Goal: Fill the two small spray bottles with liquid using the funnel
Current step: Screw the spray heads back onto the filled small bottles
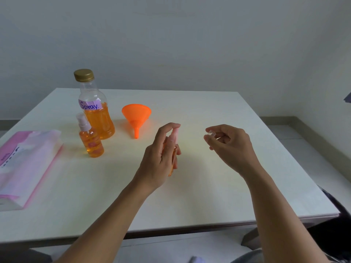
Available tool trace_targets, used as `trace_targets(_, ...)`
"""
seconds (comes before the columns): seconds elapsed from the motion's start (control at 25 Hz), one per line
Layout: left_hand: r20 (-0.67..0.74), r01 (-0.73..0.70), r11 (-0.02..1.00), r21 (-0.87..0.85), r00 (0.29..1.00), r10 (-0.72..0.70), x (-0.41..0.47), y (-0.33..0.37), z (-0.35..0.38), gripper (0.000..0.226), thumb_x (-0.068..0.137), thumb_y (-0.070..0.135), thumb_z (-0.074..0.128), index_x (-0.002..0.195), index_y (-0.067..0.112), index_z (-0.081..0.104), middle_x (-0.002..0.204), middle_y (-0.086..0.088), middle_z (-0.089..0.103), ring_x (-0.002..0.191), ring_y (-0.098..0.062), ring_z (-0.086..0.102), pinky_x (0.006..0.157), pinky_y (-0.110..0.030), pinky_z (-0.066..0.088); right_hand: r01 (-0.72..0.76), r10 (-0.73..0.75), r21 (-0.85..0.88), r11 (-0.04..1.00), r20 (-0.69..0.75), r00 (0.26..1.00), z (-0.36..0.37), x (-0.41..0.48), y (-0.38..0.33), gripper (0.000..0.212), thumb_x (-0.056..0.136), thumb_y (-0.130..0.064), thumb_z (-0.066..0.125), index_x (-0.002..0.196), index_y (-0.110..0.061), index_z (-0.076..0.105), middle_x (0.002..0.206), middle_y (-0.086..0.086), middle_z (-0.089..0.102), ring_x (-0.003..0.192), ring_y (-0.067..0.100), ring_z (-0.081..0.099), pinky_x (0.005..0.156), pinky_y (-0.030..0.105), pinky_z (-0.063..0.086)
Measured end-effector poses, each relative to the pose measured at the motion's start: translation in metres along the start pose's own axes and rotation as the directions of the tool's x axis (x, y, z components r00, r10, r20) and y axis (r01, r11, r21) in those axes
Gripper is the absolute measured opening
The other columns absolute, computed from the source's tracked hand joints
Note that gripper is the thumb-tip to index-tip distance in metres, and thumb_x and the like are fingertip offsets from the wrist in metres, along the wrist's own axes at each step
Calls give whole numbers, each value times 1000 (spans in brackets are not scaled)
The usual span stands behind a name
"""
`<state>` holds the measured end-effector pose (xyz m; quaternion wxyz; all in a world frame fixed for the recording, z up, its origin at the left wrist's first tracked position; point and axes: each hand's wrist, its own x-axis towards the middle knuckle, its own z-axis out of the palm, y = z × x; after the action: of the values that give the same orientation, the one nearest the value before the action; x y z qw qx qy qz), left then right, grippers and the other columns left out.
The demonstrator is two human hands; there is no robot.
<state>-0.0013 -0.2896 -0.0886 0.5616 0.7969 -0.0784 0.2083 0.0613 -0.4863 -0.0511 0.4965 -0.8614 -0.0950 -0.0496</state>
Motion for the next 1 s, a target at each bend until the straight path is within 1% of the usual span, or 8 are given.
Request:
trace_targets(0.2, -38, 46, 998, -33, 998, -47, -2, 0, 4, 31, 101, 46, 45, 130, 36, 41, 78, 2, 66, 59, -18, 63, 52, -35, 56, 0, 0, 6, 1000, -2, 1000, -2, -1, 0, 12, 91, -30, 71, 102, -32, 75, 84, -8, 76, 77, 8, 73, 61, 11, 50)
trace_targets(0.32, -72, 24, 1000, -14, 997, -25, -3, 1, 5, 44, 92, 53, 59, 126, 34, 40, 84, 9, 70, 71, -17, 67, 56, -23, 53, 7, -7, 14, 1000, -6, 1000, -4, -1, 0, 11, 91, -29, 72, 101, -33, 75, 83, -9, 76, 76, 8, 73, 60, 8, 49)
trace_targets(0.4, -107, 4, 999, 46, 994, 1, -4, 2, 5, 51, 85, 55, 68, 123, 35, 42, 87, 13, 71, 77, -14, 68, 58, -13, 49, 11, -11, 13, 1000, -5, 1000, -5, -1, 0, 12, 91, -29, 72, 101, -34, 75, 84, -10, 76, 77, 8, 73, 63, 12, 51)
trace_targets(0.52, -159, -47, 993, 107, 985, 63, -5, 2, 5, 48, 79, 52, 76, 113, 33, 48, 91, 16, 69, 83, -8, 67, 60, -8, 47, 21, -21, 7, 1000, -5, 1000, -5, -1, 1, 12, 91, -30, 72, 102, -35, 74, 86, -11, 76, 77, 7, 73, 65, 15, 51)
trace_targets(0.64, -183, -79, 991, 113, 978, 99, -4, 2, 4, 45, 77, 48, 80, 107, 28, 53, 93, 19, 65, 87, -6, 65, 62, -8, 47, 19, -19, 4, 1000, -4, 1000, -6, -1, 2, 12, 91, -31, 72, 102, -35, 74, 84, -11, 76, 76, 6, 73, 60, 7, 48)
trace_targets(0.8, -179, -48, 995, 92, 982, 64, -4, 2, 4, 48, 77, 50, 77, 107, 27, 47, 94, 16, 60, 86, -9, 63, 66, -12, 50, 20, -20, 1, 1000, 2, 1000, -5, 0, 1, 11, 91, -32, 72, 102, -36, 74, 84, -11, 76, 75, 5, 73, 58, 6, 47)
trace_targets(0.92, -144, 51, 994, 94, 989, -37, -1, 2, 4, 39, 87, 58, 59, 106, 28, 44, 91, 6, 59, 70, -13, 60, 61, -23, 50, 24, -24, 5, 1000, 4, 1000, -4, 0, 1, 12, 91, -31, 72, 102, -35, 74, 86, -12, 76, 76, 6, 73, 62, 11, 49)
trace_targets(1.0, -104, 125, 992, 17, 987, -122, -1, 0, 3, 24, 96, 55, 45, 101, 31, 44, 89, 7, 56, 65, -9, 57, 58, -22, 47, 25, -25, 4, 1000, 2, 1000, -4, 0, 1, 11, 91, -32, 72, 101, -36, 74, 86, -12, 76, 76, 6, 73, 63, 12, 49)
